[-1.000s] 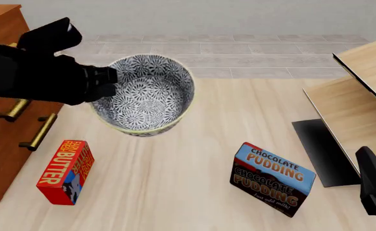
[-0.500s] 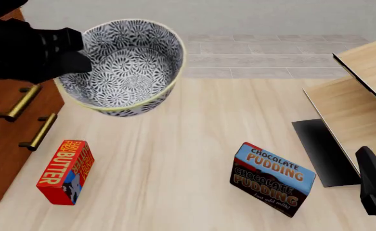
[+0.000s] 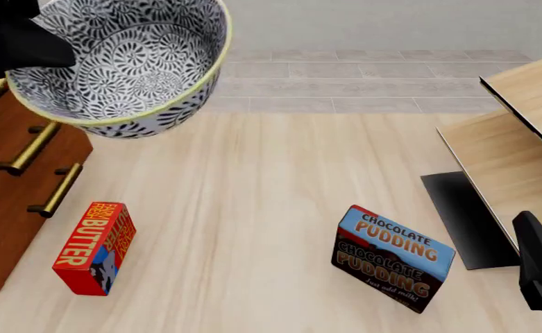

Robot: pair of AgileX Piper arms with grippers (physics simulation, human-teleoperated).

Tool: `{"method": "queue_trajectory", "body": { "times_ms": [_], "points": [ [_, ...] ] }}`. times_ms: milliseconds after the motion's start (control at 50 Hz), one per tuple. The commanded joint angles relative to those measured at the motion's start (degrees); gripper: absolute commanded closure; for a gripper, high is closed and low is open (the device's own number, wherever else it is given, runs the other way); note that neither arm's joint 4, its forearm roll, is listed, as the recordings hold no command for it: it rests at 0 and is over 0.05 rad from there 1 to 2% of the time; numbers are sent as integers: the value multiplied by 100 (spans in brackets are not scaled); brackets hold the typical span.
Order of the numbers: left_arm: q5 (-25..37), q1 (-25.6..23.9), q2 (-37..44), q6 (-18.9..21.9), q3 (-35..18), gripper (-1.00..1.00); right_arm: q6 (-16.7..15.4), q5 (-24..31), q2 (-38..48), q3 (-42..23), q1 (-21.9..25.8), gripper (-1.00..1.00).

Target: Close the top drawer of the cabinet and put the bowl on top of it.

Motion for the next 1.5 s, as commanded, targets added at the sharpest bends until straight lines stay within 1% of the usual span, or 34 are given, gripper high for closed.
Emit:
{"method": "queue_trajectory", "body": {
  "times_ms": [20,40,200,240,400,520,660,820,980,1160,1280,1340,1500],
  "points": [
    [356,184,-149,88,-424,100,-3,22,-26,2,1,-100],
    [393,197,-164,29,-467,100,-2,23,-28,2,0,-100],
    [604,391,-184,132,-716,100,-2,22,-25,2,0,-100],
    [663,438,-189,84,-837,100,-1,23,-29,2,0,-100],
    [910,636,-168,105,-1236,100,-1,23,-27,2,0,-100],
    [1007,810,-179,146,-1373,100,0,23,-28,2,-1,-100],
    [1216,974,-137,147,-1764,100,-1,23,-28,2,0,-100],
    [1355,1140,-112,173,-1942,100,-1,23,-28,2,1,-100],
    [1456,1468,-46,147,-2188,100,0,23,-29,2,1,-100],
    [1361,1725,-90,99,-2059,100,0,23,-28,2,0,-100],
    [1384,1933,-37,107,-2149,100,0,22,-27,2,1,-100],
    [1302,2073,-46,135,-2066,100,0,22,-27,2,0,-100],
    [1189,2280,-47,46,-1956,100,-1,23,-30,2,0,-100]
  ]
}}
